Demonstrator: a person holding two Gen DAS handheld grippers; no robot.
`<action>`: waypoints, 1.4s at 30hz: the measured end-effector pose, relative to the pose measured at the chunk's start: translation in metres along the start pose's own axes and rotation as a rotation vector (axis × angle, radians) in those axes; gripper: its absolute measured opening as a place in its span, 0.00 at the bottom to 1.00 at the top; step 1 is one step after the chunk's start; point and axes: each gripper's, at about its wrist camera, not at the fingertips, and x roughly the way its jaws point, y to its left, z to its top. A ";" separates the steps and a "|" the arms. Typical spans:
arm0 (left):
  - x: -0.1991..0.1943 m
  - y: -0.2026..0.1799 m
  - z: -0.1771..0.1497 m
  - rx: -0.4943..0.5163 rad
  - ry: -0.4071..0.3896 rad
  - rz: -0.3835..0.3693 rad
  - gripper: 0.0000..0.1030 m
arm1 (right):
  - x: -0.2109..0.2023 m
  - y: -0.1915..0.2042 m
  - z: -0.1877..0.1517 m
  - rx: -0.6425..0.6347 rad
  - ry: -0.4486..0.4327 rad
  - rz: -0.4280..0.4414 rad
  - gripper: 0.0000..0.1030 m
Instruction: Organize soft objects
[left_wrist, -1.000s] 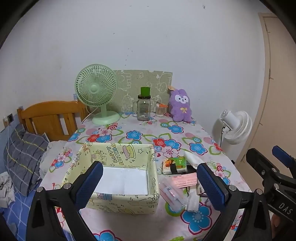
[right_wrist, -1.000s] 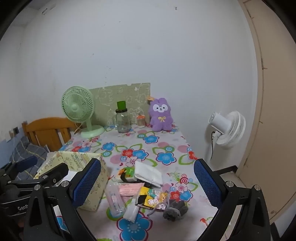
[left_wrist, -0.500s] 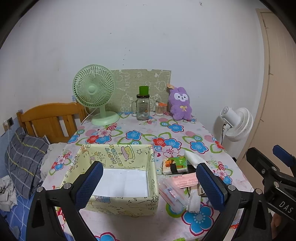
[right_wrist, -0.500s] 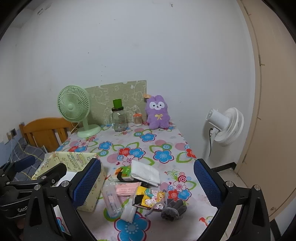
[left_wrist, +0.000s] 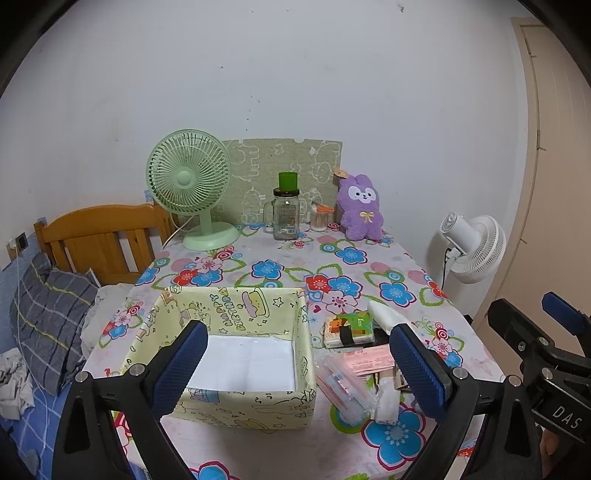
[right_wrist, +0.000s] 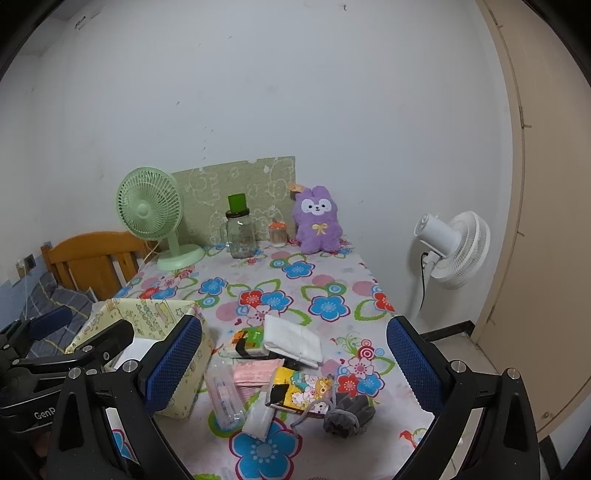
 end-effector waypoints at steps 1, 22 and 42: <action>0.000 0.000 0.000 0.000 0.000 0.001 0.96 | 0.000 0.000 0.000 -0.002 0.000 -0.002 0.98; 0.005 0.001 -0.002 0.018 0.001 0.004 0.96 | 0.004 0.000 0.000 -0.002 0.010 -0.008 0.98; 0.005 -0.004 -0.002 0.021 -0.004 0.012 0.96 | 0.006 -0.003 0.000 0.008 0.017 -0.014 0.96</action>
